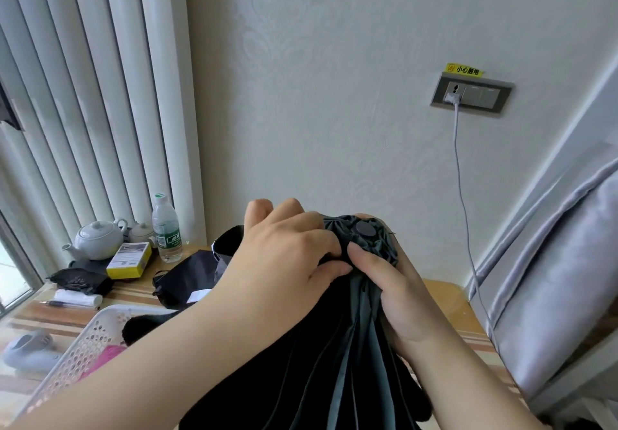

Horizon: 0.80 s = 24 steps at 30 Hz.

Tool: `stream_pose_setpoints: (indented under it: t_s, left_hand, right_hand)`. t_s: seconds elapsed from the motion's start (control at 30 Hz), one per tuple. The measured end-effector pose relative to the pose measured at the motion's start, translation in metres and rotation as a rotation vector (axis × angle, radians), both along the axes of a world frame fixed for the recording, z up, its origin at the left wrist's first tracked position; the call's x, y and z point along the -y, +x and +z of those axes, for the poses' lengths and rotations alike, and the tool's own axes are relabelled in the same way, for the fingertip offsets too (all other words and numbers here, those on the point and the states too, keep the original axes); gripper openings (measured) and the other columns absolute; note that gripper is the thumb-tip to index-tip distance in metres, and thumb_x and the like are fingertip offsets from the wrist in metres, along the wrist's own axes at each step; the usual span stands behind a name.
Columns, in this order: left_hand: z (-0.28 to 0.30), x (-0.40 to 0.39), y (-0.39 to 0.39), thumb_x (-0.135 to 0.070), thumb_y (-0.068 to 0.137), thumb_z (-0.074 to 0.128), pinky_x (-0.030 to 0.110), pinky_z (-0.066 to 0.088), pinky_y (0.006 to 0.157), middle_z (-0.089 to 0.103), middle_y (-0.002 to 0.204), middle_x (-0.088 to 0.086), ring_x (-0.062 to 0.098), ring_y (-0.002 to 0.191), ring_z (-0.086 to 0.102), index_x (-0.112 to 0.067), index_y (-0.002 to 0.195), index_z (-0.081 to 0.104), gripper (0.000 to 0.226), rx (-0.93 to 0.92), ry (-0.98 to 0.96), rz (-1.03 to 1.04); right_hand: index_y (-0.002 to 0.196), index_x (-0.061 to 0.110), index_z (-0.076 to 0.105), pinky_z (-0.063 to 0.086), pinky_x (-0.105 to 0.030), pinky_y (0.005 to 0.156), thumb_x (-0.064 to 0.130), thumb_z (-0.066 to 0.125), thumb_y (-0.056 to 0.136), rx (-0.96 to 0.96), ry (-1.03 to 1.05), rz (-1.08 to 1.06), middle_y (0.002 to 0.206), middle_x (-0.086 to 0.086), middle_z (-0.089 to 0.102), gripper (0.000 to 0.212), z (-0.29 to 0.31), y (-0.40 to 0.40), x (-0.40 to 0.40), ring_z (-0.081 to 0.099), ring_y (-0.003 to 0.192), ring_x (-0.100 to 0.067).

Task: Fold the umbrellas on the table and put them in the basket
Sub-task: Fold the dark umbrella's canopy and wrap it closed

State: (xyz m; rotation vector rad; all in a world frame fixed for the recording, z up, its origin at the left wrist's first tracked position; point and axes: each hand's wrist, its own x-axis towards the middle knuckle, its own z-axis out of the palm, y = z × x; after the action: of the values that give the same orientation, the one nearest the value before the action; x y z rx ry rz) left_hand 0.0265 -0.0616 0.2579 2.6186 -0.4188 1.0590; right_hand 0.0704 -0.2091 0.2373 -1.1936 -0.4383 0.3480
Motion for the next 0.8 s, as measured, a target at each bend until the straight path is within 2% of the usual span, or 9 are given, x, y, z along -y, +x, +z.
stream_pose_setpoints:
  t_s: [0.1, 0.23, 0.3, 0.4, 0.47, 0.57, 0.7, 0.8]
  left_hand:
    - [0.005, -0.002, -0.004, -0.048, 0.066, 0.060, 0.032, 0.026, 0.072, 0.035, 0.063, -0.021, 0.013, 0.066, 0.051, -0.025, 0.074, 0.066, 0.026, -0.005, -0.009, 0.018]
    - [0.004, -0.007, -0.009, -0.054, 0.063, 0.056, 0.024, 0.027, 0.066, 0.035, 0.052, -0.016, 0.010, 0.056, 0.042, -0.027, 0.060, 0.047, 0.029, -0.116, -0.074, 0.071]
    - [0.006, -0.009, -0.010, -0.051, 0.066, 0.064, 0.019, 0.026, 0.071, 0.044, 0.051, -0.016, 0.006, 0.059, 0.044, -0.029, 0.056, 0.049, 0.028, -0.181, -0.089, 0.079]
    - [0.007, -0.012, -0.015, -0.039, 0.082, 0.068, 0.013, 0.022, 0.085, 0.052, 0.063, -0.019, -0.001, 0.074, 0.045, -0.031, 0.068, 0.062, 0.017, -0.288, -0.109, 0.024]
    - [0.007, -0.010, -0.014, -0.031, 0.082, 0.068, 0.017, 0.024, 0.085, 0.055, 0.064, -0.017, 0.002, 0.071, 0.048, -0.031, 0.070, 0.068, 0.011, -0.258, -0.092, -0.001]
    - [0.003, -0.002, -0.006, -0.027, 0.070, 0.066, 0.030, 0.026, 0.073, 0.054, 0.061, -0.015, 0.011, 0.065, 0.052, -0.030, 0.064, 0.070, 0.008, -0.159, -0.057, 0.002]
    - [0.001, 0.006, -0.002, -0.036, 0.071, 0.056, 0.029, 0.027, 0.072, 0.040, 0.067, -0.017, 0.012, 0.065, 0.046, -0.027, 0.063, 0.064, 0.014, -0.072, -0.178, 0.022]
    - [-0.003, 0.004, 0.000, -0.041, 0.064, 0.049, 0.031, 0.030, 0.071, 0.041, 0.069, -0.013, 0.013, 0.064, 0.043, -0.023, 0.068, 0.053, 0.018, -0.057, -0.213, 0.117]
  right_hand:
    - [0.122, 0.002, 0.052, 0.054, -0.036, 0.084, 0.021, 0.059, 0.081, 0.002, -0.018, -0.012, 0.111, -0.018, 0.068, 0.045, -0.001, 0.000, 0.001, 0.065, 0.106, -0.033]
    - [0.119, 0.011, 0.059, 0.056, -0.036, 0.088, 0.024, 0.062, 0.077, -0.010, -0.083, -0.060, 0.111, -0.011, 0.071, 0.044, -0.003, 0.000, 0.004, 0.067, 0.105, -0.027]
    - [0.121, 0.011, 0.058, 0.052, -0.042, 0.094, 0.025, 0.062, 0.077, -0.008, -0.101, -0.071, 0.113, -0.011, 0.070, 0.047, -0.004, 0.001, 0.004, 0.066, 0.108, -0.027]
    - [0.121, 0.010, 0.058, 0.053, -0.041, 0.094, 0.025, 0.063, 0.076, -0.018, -0.093, -0.078, 0.113, -0.011, 0.070, 0.048, -0.005, 0.001, 0.003, 0.066, 0.107, -0.028]
    - [0.120, 0.009, 0.058, 0.055, -0.038, 0.091, 0.024, 0.062, 0.076, -0.011, -0.079, -0.054, 0.110, -0.012, 0.071, 0.046, -0.004, -0.001, 0.002, 0.067, 0.105, -0.027]
    - [0.118, 0.003, 0.054, 0.057, -0.032, 0.083, 0.021, 0.060, 0.079, 0.018, -0.040, -0.008, 0.103, -0.014, 0.071, 0.043, -0.005, -0.004, -0.003, 0.068, 0.099, -0.028]
    - [0.118, 0.006, 0.054, 0.053, -0.037, 0.090, 0.033, 0.068, 0.077, 0.108, -0.090, -0.037, 0.109, -0.013, 0.069, 0.051, -0.007, -0.003, -0.003, 0.066, 0.106, -0.028]
    - [0.113, 0.011, 0.056, 0.054, -0.031, 0.084, 0.032, 0.072, 0.070, 0.179, -0.133, -0.027, 0.103, -0.007, 0.069, 0.051, -0.007, -0.002, -0.001, 0.067, 0.100, -0.023]
